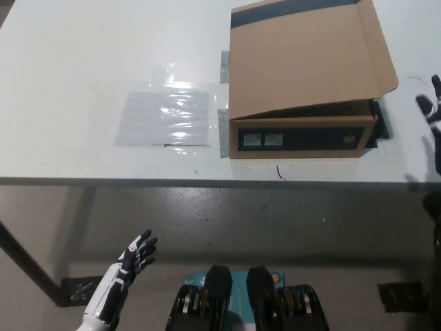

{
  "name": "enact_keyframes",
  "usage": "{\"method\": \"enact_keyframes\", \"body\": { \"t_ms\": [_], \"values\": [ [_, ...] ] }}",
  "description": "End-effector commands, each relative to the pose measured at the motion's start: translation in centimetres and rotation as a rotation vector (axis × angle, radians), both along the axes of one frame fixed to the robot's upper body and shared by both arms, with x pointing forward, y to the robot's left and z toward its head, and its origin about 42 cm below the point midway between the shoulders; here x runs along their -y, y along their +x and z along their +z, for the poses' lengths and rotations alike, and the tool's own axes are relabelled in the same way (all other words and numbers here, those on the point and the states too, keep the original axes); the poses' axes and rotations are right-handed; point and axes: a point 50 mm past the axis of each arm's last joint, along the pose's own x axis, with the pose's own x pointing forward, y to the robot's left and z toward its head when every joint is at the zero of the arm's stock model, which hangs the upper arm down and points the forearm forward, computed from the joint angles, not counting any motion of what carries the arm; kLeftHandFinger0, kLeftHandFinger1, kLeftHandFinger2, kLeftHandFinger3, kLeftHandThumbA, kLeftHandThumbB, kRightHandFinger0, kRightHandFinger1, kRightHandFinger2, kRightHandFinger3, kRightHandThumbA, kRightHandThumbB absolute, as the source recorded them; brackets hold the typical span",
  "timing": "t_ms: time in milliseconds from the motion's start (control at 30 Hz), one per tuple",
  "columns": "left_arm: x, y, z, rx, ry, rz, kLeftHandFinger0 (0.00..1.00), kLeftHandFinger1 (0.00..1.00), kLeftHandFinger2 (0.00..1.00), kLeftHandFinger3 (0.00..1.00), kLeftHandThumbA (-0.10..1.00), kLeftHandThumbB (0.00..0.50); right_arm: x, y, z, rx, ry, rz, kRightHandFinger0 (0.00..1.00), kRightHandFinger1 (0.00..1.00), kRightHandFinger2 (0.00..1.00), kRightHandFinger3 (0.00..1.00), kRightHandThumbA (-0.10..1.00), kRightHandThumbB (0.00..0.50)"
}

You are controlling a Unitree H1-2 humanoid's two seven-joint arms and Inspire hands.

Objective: A small storage box is placed at the center of the table and the robot uses its right hand to slide under its lid and push it upwards to open it

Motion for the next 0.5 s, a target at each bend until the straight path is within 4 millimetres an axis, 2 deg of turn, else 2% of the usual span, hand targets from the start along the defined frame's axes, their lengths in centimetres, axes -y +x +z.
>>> {"method": "enact_keyframes", "body": {
  "t_ms": [0, 200, 333, 467],
  "values": [
    [-0.1, 0.5, 0.9, 0.058, 0.005, -0.014, 1.00, 1.00, 1.00, 1.00, 1.00, 0.334, -0.3, 2.2, 1.9, 0.050, 0.062, 0.039, 1.00, 1.00, 1.00, 1.00, 1.00, 0.286],
    [-0.1, 0.5, 0.9, 0.054, 0.002, -0.015, 1.00, 1.00, 1.00, 1.00, 1.00, 0.331, -1.2, 3.7, 1.7, 0.037, 0.074, 0.066, 1.00, 1.00, 1.00, 1.00, 1.00, 0.284],
    [0.0, 0.4, 0.9, 0.056, 0.005, -0.016, 1.00, 1.00, 1.00, 1.00, 1.00, 0.328, -2.2, 4.7, 1.7, 0.022, 0.075, 0.086, 1.00, 1.00, 1.00, 1.00, 1.00, 0.264],
    [0.1, 0.6, 1.0, 0.059, 0.006, -0.023, 1.00, 1.00, 1.00, 1.00, 1.00, 0.330, -2.5, 5.2, 1.5, -0.013, 0.091, 0.075, 1.00, 1.00, 1.00, 1.00, 1.00, 0.281]
  ]
}}
